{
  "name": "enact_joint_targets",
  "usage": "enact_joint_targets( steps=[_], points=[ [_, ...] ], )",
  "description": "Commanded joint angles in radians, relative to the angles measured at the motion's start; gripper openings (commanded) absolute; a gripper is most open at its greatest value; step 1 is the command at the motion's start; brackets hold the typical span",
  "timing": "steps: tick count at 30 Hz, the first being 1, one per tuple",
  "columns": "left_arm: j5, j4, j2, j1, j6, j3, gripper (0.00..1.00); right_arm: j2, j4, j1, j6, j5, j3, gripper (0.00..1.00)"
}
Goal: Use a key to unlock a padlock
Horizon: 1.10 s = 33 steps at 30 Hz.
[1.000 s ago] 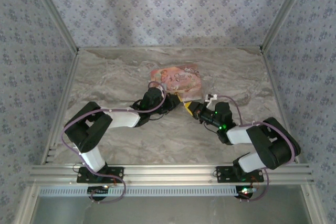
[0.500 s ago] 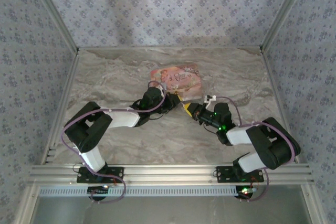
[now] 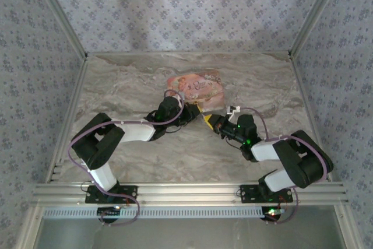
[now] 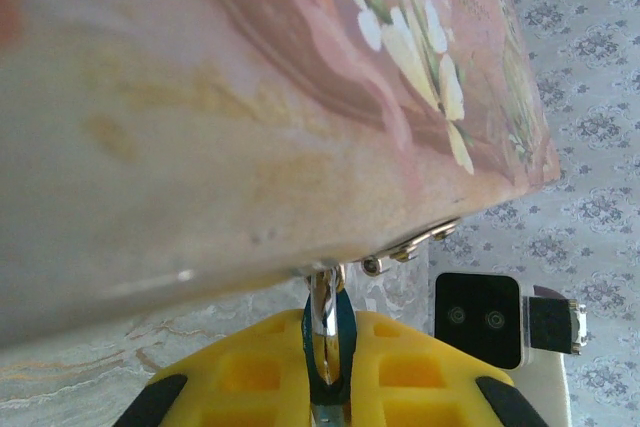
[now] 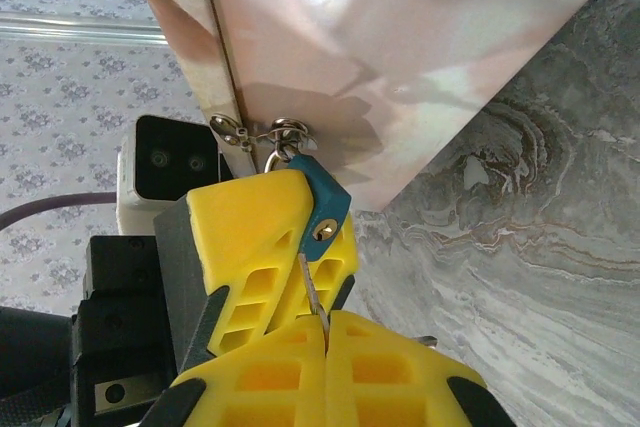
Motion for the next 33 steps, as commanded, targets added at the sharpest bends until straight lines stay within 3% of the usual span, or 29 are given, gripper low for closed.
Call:
enact_joint_targets(
  steps=[1,33],
  points=[
    [0.028,0.095,-0.039,0.004,-0.014,0.007,0.0,0.014,0.002,0.01,-0.007,0.017,0.012,0.0],
    [0.037,0.132,-0.028,0.003,-0.026,-0.004,0.0,0.04,0.015,0.009,0.0,0.02,0.052,0.0]
  ],
)
